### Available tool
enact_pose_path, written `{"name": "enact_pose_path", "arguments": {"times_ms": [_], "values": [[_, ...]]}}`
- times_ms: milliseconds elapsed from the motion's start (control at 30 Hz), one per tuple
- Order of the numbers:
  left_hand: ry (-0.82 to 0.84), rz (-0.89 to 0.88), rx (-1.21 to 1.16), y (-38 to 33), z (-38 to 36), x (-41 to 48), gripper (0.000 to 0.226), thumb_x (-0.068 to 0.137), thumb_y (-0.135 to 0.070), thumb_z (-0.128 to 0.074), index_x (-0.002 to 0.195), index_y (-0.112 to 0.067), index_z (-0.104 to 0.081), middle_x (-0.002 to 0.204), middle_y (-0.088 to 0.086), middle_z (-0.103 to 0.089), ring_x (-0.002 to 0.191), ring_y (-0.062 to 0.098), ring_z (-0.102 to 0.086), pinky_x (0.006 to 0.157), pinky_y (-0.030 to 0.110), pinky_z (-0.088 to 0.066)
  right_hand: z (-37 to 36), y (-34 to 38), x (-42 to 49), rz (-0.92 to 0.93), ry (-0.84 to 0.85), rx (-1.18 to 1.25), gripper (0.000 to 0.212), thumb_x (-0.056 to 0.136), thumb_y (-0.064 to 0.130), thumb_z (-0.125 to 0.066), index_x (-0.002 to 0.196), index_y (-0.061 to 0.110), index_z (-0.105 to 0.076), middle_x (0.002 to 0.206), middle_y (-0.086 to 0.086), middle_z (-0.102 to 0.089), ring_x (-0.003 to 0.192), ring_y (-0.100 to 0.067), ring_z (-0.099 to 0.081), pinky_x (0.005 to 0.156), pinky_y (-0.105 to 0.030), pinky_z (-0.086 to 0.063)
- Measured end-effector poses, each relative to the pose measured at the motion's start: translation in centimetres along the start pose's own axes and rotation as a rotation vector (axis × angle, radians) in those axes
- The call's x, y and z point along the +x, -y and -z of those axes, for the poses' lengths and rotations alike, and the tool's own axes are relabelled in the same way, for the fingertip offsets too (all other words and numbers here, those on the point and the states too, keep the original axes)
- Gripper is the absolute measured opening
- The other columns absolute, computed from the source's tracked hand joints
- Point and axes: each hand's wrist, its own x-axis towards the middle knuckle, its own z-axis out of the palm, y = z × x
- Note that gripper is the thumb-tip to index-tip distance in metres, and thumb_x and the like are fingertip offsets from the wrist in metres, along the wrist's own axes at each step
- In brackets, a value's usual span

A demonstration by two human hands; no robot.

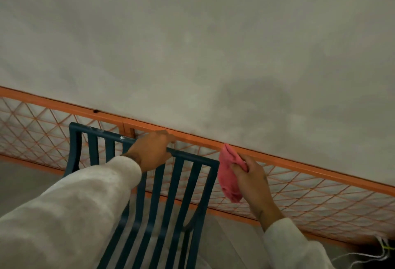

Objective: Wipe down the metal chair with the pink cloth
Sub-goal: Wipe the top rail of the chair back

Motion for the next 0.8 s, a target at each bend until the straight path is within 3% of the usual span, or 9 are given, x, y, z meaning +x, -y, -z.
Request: {"name": "enact_pose_path", "arguments": {"times_ms": [100,233,333,400,500,600,700,800], "values": [[-0.007,0.023,-0.018,0.0,1.0,-2.0,0.039,0.087,-0.023,-0.064,0.126,-0.023,-0.056,0.12,0.0,-0.061,0.1,0.018,-0.061,0.089,0.036,-0.053,-0.1,-0.9,-0.3,-0.03,0.06,0.021,0.021,0.098,0.038,-0.051,0.117,0.046,-0.056,0.101,0.022,-0.056,0.09,-0.004,-0.056,0.08,-0.027,-0.05],[-0.014,0.053,-0.01,1.5,2.3,-3.7,0.034,0.087,-0.025,-0.065,0.12,-0.024,-0.059,0.111,-0.002,-0.062,0.095,0.015,-0.058,0.085,0.032,-0.051,-0.8,-0.7,-1.2,-0.067,0.049,0.042,0.017,0.099,0.034,-0.052,0.097,0.05,-0.056,0.098,0.019,-0.06,0.092,-0.007,-0.06,0.076,-0.024,-0.05],[-0.005,0.017,-0.006,3.1,2.8,-3.7,0.027,0.086,-0.023,-0.066,0.113,-0.024,-0.061,0.104,-0.004,-0.06,0.097,0.017,-0.057,0.085,0.033,-0.05,-1.5,-0.6,-1.5,-0.071,-0.03,-0.018,0.023,0.1,0.029,-0.051,0.083,0.044,-0.058,0.086,0.016,-0.062,0.078,-0.004,-0.06,0.062,-0.019,-0.049],[0.0,-0.009,-0.006,4.4,2.5,-3.1,0.028,0.086,-0.021,-0.066,0.113,-0.023,-0.062,0.104,-0.002,-0.063,0.097,0.019,-0.059,0.083,0.032,-0.05,-2.3,-0.4,-1.6,-0.071,-0.07,-0.046,0.025,0.1,0.027,-0.05,0.081,0.042,-0.058,0.084,0.015,-0.062,0.073,-0.002,-0.059,0.06,-0.02,-0.05],[0.026,-0.054,-0.029,6.3,1.6,-1.7,0.034,0.085,-0.019,-0.068,0.118,-0.021,-0.061,0.109,0.0,-0.066,0.097,0.019,-0.061,0.084,0.031,-0.051,-4.2,-0.5,-1.3,-0.119,-0.13,-0.015,0.021,0.099,0.027,-0.052,0.089,0.045,-0.058,0.095,0.014,-0.061,0.084,-0.004,-0.057,0.074,-0.028,-0.051],[0.059,-0.137,-0.034,9.1,0.9,-0.1,0.043,0.084,-0.021,-0.069,0.125,-0.021,-0.057,0.119,-0.001,-0.063,0.106,0.023,-0.061,0.089,0.037,-0.052,-7.0,-0.6,-1.1,-0.229,-0.175,0.077,0.017,0.099,0.028,-0.054,0.1,0.042,-0.062,0.102,0.006,-0.067,0.089,-0.019,-0.065,0.078,-0.04,-0.059],[0.081,-0.157,0.016,13.1,0.8,1.4,0.05,0.084,-0.029,-0.069,0.13,-0.022,-0.053,0.129,0.001,-0.058,0.112,0.023,-0.058,0.093,0.038,-0.051,-9.8,0.0,0.1,-0.223,-0.298,0.032,0.02,0.099,0.027,-0.052,0.093,0.045,-0.061,0.096,0.009,-0.064,0.085,-0.015,-0.063,0.071,-0.033,-0.057],[0.111,-0.158,0.042,16.8,0.9,2.4,0.053,0.082,-0.033,-0.07,0.131,-0.023,-0.052,0.13,0.002,-0.058,0.111,0.022,-0.059,0.092,0.039,-0.052,-11.7,0.1,2.1,-0.2,-0.462,-0.14,0.02,0.099,0.036,-0.052,0.114,0.034,-0.064,0.103,0.004,-0.065,0.091,-0.017,-0.064,0.068,-0.027,-0.055]]}}
